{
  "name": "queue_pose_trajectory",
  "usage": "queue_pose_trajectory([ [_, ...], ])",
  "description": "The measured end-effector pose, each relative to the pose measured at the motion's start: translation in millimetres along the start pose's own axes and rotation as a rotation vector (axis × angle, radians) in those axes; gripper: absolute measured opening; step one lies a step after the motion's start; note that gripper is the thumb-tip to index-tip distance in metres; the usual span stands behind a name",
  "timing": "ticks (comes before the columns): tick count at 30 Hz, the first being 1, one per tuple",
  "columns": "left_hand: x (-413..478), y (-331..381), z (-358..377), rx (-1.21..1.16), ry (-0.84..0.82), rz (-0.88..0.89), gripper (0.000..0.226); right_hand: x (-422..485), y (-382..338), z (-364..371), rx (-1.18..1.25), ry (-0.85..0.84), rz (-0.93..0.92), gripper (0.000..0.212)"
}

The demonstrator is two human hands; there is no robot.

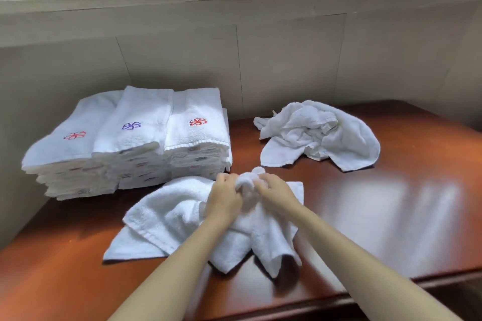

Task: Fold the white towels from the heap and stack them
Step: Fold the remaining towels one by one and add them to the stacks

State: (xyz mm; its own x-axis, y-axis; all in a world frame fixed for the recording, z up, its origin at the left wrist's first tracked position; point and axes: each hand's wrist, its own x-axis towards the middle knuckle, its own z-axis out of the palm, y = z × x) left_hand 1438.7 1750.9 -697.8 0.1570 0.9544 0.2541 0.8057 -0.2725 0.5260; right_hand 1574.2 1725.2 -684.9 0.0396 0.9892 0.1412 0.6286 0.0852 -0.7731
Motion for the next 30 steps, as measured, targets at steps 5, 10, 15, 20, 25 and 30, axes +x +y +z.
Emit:
queue_pose_trajectory([
  [5,-11,-20,-60,-0.080,0.068,-0.084,0.017,-20,-39,0,-0.062,-0.324,-0.069,0.020],
  [10,-21,-20,-124,-0.408,0.074,-0.068,0.038,-13,-73,-2,-0.145,0.098,-0.116,0.012],
  [15,-26,-35,-210,-0.227,-0.212,0.059,0.027,4,-97,-57,-0.447,0.456,-0.196,0.009],
  [20,-21,-59,-271,0.375,0.115,-0.059,0.023,19,-118,-110,-0.766,0.381,-0.085,0.012],
  [25,-2,-54,-336,0.554,0.513,-0.183,0.021,34,-163,-163,-0.718,0.577,-0.024,0.019],
  [30,13,-32,-395,0.361,0.879,-0.116,0.031,29,-198,-194,-0.604,0.872,-0.133,0.026],
])
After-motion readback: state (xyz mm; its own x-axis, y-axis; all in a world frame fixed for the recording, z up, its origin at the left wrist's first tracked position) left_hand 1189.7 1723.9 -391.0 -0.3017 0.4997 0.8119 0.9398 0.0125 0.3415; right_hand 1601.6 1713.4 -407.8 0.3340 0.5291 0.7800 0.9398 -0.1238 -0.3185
